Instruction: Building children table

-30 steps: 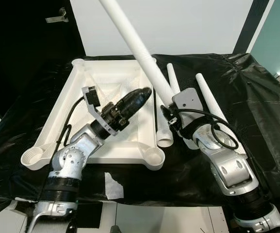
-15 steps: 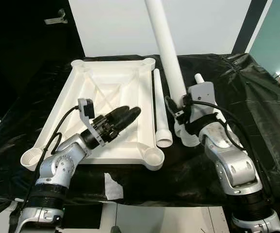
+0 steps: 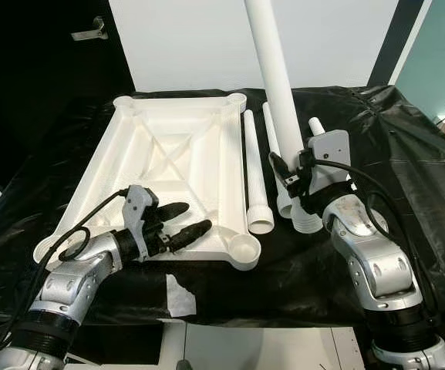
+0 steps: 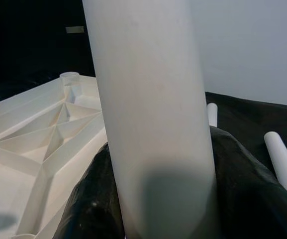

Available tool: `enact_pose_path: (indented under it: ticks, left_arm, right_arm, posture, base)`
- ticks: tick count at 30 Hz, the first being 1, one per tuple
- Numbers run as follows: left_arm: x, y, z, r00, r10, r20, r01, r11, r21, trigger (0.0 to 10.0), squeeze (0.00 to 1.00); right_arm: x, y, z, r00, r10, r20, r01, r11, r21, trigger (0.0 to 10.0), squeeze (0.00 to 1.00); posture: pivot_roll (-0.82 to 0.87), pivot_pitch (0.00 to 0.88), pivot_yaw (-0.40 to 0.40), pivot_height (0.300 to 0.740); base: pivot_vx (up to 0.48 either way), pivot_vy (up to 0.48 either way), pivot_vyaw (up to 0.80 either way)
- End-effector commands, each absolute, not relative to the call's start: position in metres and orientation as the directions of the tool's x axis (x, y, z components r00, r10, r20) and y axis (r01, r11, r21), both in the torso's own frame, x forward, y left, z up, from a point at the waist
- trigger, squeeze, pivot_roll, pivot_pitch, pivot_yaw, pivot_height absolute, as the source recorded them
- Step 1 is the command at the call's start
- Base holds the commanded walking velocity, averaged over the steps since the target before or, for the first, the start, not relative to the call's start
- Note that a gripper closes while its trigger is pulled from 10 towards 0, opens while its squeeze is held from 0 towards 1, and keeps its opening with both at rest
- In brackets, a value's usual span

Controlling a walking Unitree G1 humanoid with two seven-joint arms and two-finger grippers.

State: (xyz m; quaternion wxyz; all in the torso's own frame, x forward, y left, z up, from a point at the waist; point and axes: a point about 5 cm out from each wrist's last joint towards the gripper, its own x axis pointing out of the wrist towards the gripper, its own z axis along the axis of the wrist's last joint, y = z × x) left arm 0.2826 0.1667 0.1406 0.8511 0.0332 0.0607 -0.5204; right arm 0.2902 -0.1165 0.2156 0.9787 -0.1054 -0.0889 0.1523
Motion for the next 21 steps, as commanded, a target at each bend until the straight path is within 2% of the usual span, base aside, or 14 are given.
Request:
enact_pose_path:
  ticks: [1, 2, 3, 5, 9, 14, 21]
  left_arm:
    - [0.263, 0.164, 0.144, 0.041, -0.983, -0.176, 0.999, 0.046, -0.026, 10.0, 0.00]
    - [0.262, 0.168, 0.141, 0.025, -0.971, -0.237, 0.999, 0.032, -0.028, 10.0, 0.00]
    - [0.262, 0.168, 0.141, 0.025, -0.971, -0.237, 0.999, 0.032, -0.028, 10.0, 0.00]
    - [0.256, 0.179, 0.136, -0.030, -0.942, -0.334, 0.998, -0.009, -0.064, 10.0, 0.00]
    - [0.256, 0.192, 0.136, -0.070, -0.923, -0.379, 0.994, -0.035, -0.099, 10.0, 0.00]
    - [0.257, 0.194, 0.134, -0.071, -0.920, -0.386, 0.994, -0.034, -0.103, 10.0, 0.00]
    - [0.249, 0.191, 0.113, -0.152, -0.881, -0.449, 0.982, -0.082, -0.172, 10.0, 0.00]
  right_arm:
    - [0.290, -0.115, 0.221, 0.929, 0.329, 0.169, -0.286, 0.929, -0.234, 10.0, 0.00]
    - [0.290, -0.115, 0.221, 0.929, 0.330, 0.170, -0.288, 0.929, -0.232, 10.0, 0.00]
    - [0.290, -0.115, 0.221, 0.929, 0.330, 0.170, -0.288, 0.929, -0.232, 10.0, 0.00]
    - [0.291, -0.114, 0.221, 0.929, 0.329, 0.171, -0.288, 0.930, -0.228, 10.0, 0.00]
    - [0.292, -0.115, 0.221, 0.930, 0.323, 0.175, -0.282, 0.933, -0.221, 10.0, 0.00]
    - [0.292, -0.115, 0.221, 0.931, 0.318, 0.177, -0.278, 0.935, -0.219, 10.0, 0.00]
    - [0.291, -0.117, 0.221, 0.938, 0.297, 0.181, -0.258, 0.943, -0.212, 10.0, 0.00]
  posture:
    - [-0.10, 0.000, 0.025, 0.740]
    - [-0.10, 0.000, 0.026, 0.740]
    - [-0.10, 0.000, 0.026, 0.740]
    - [-0.10, 0.000, 0.028, 0.740]
    - [-0.10, 0.000, 0.034, 0.740]
    - [-0.10, 0.000, 0.037, 0.740]
    - [-0.11, 0.000, 0.045, 0.740]
  base:
    - [0.000, 0.000, 0.00]
    - [0.000, 0.000, 0.00]
    - [0.000, 0.000, 0.00]
    - [0.000, 0.000, 0.00]
    - [0.000, 0.000, 0.00]
    - [0.000, 0.000, 0.00]
    - [0.000, 0.000, 0.00]
